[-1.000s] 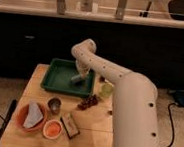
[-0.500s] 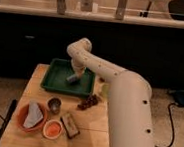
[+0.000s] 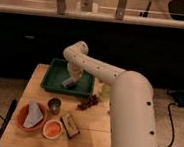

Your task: Wipe tray with sponge

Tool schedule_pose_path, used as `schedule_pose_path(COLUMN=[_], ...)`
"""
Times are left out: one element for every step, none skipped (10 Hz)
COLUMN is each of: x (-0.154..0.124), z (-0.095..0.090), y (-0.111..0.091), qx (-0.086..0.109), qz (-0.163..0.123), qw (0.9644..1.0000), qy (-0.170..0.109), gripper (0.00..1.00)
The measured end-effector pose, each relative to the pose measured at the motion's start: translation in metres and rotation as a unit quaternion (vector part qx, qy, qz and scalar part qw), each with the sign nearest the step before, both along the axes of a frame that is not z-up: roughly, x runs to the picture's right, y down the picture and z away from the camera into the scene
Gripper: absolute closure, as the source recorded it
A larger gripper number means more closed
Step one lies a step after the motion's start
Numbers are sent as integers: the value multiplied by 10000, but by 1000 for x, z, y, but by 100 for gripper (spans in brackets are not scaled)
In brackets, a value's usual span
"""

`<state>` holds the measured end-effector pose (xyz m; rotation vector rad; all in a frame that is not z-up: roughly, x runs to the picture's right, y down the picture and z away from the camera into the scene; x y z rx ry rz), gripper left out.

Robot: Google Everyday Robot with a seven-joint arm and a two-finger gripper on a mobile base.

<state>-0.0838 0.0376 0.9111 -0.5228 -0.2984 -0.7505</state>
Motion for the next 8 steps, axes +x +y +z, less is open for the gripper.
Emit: schedule_pose_path(x=[10, 25, 35, 41, 45, 46, 43, 35], z=[-4, -5, -6, -5, -3, 2, 9, 16], y=[3, 3, -1, -7, -16, -25, -34, -43], qx=[0, 44, 105, 175, 243, 301, 355, 401], qz=[-5, 72, 174, 291, 380, 451, 489, 504], qw=[10000, 9999, 9995, 9989, 9983, 9976, 9972, 9970], qy=[50, 142, 229, 319, 379, 431, 445, 434], gripper=[97, 97, 97, 97, 97, 97, 97, 97])
